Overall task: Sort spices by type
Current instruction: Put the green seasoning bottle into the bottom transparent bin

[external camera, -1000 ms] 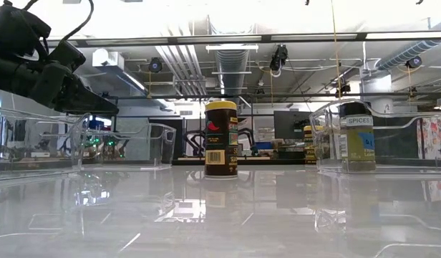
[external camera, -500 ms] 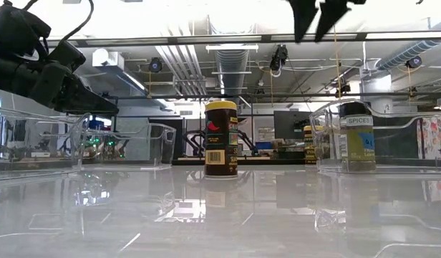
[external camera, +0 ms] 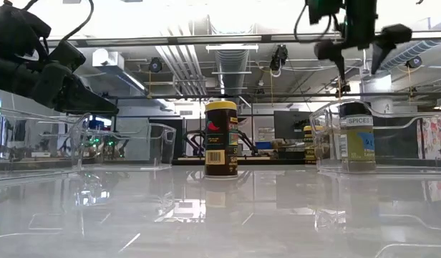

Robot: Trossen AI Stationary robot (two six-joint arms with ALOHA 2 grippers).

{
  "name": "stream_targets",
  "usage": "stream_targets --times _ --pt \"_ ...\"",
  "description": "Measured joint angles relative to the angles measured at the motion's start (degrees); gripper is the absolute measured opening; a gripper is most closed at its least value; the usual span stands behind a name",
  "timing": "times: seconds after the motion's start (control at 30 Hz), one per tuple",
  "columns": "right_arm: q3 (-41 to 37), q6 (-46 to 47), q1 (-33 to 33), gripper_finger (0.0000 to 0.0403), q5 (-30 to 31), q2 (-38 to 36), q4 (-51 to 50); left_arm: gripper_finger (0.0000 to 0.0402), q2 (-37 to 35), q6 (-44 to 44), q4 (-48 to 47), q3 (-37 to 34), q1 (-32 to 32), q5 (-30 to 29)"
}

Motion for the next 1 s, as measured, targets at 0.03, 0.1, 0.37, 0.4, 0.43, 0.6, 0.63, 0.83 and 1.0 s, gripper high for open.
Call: stream_targets --times 0.03,0.1,0.37,0.4,0.43,0.6,0.63,0.83,1.0 --pt "-0.9 -0.26 -1.53 0.0321 -0.25 -0.1 1.1 0.026 0.0 0.0 -0.02 0.0 0.0 0.0" --pt "-2.12 -1.51 -4.79 0.0323 -0.69 -0.12 3.11 0.026 0.0 0.0 -0.02 0.0 0.01 0.0" --pt "-4.13 -7.97 -15.81 0.0308 -4.35 2.02 16.77 0.026 0.0 0.0 -0.02 0.0 0.02 0.0" --pt "-4.52 -8.75 -16.68 0.0306 -4.99 2.83 18.42 0.026 0.0 0.0 0.0 0.0 0.01 0.0" --pt "-4.78 -9.1 -17.53 0.0305 -5.82 3.7 19.7 0.026 0.0 0.0 -0.02 0.0 0.01 0.0" --pt "-4.97 -13.88 -22.02 0.0311 -9.29 8.97 23.87 0.026 0.0 0.0 -0.01 0.0 0.02 0.0" --pt "-4.97 -14.64 -22.72 0.0315 -9.46 9.86 23.82 0.026 -0.02 0.0 0.0 0.0 0.0 0.0" --pt "-4.97 -14.2 -26.24 0.0339 -9.54 11.79 24.39 0.026 0.0 0.01 -0.02 0.0 0.02 0.0" --pt "-4.86 -11.0 -26.98 0.0344 -8.93 11.7 27.03 0.026 0.0 0.0 -0.02 0.0 0.01 0.0"
